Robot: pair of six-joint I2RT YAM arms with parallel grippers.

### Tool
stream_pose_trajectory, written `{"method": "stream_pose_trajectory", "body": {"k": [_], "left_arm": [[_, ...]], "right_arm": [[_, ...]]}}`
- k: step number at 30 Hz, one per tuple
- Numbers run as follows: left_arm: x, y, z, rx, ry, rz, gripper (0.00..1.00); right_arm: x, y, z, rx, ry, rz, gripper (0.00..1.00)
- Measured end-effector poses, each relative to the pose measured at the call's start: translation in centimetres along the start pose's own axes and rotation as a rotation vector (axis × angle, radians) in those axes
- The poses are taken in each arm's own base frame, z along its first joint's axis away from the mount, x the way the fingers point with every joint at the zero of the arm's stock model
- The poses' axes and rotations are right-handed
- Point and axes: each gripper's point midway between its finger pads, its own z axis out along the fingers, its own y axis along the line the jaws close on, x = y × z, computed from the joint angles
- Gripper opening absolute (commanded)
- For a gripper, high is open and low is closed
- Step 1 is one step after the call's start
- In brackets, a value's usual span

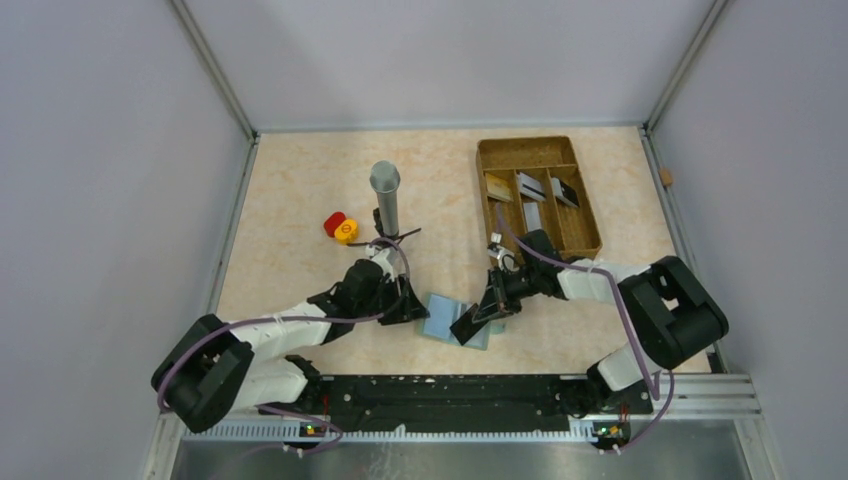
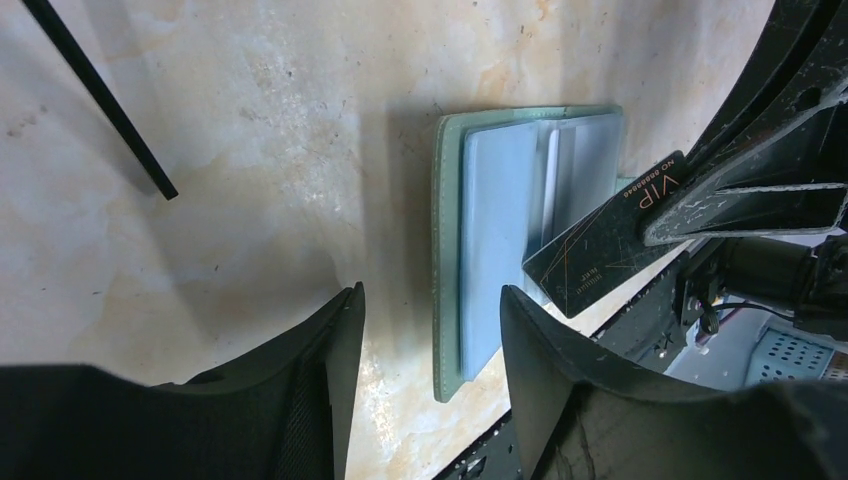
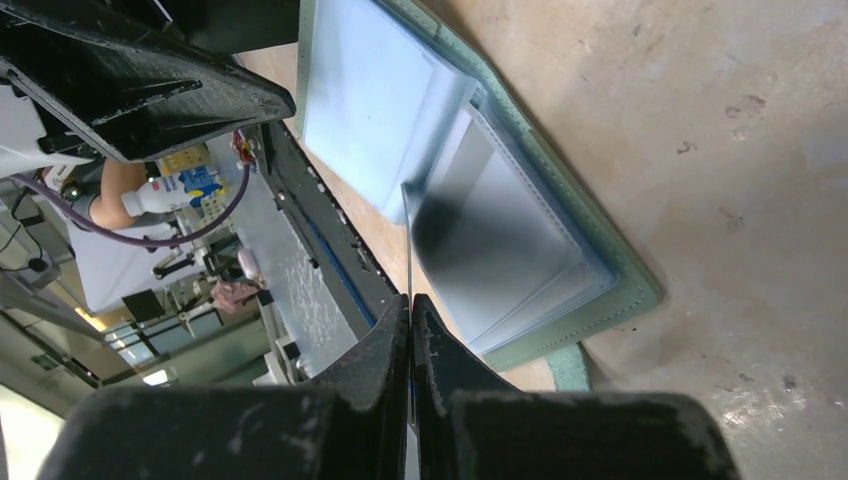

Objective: Put the credit cards into the card holder
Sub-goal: Pick up the credit card from the storage box, then insert the credit card into the card holder.

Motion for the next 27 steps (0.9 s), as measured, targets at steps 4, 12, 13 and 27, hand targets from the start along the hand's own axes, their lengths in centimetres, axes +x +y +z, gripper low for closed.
{"method": "stream_pose_trajectory", "body": {"k": [4,12,13,27], "left_arm": [[0.2,0.2,0.3,-0.005,0.011,-0.001,0.49],[0.6,0.1,1.1,0.011,0.031,0.0,0.41],[0.6,0.1,1.1,0.014,0.031,0.001,0.4],[0.6,0.1,1.6,0.019,0.032,0.008,0.34]], "right_arm": [[0.1,-0.4,0.4,0.005,0.008,0.006,0.0],[-0.3,-0.7,1.0,-0.001,0.002,-0.012,0.0],[-0.3,-0.8,1.2,-0.004,0.003,-0.016,0.0],[-0.8,-1.3,2.7,0.004,0.047,-0.068,0.0]]}}
